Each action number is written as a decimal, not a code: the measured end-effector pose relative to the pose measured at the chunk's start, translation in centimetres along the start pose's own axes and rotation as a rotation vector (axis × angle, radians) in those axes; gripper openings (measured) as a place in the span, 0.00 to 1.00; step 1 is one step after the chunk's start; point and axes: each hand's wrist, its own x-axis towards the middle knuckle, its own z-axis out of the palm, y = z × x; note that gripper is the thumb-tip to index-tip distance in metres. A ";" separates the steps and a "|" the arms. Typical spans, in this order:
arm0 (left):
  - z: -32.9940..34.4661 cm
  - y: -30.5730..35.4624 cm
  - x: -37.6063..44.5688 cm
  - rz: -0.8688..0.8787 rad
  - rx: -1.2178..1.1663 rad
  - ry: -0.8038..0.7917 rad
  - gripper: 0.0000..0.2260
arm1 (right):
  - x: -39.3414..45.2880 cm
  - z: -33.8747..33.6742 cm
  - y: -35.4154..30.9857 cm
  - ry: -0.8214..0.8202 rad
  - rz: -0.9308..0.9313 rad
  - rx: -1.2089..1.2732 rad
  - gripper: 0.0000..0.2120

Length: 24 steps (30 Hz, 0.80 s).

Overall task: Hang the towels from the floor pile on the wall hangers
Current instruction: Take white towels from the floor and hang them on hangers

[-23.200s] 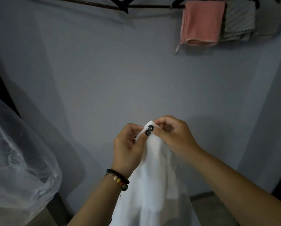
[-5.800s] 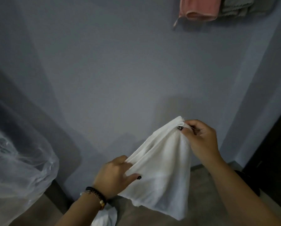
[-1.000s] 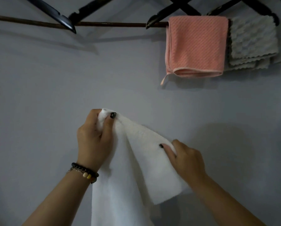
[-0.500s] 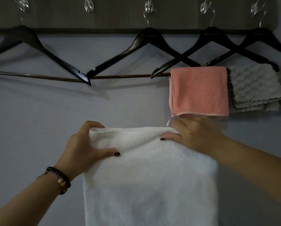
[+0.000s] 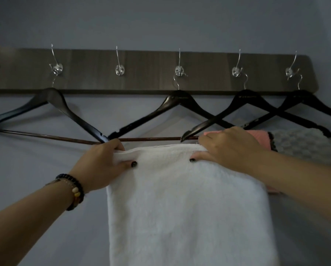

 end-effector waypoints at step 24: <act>4.3 0.8 14.2 -0.028 0.307 0.271 0.16 | 5.1 -3.8 4.3 -0.235 -0.107 -0.269 0.22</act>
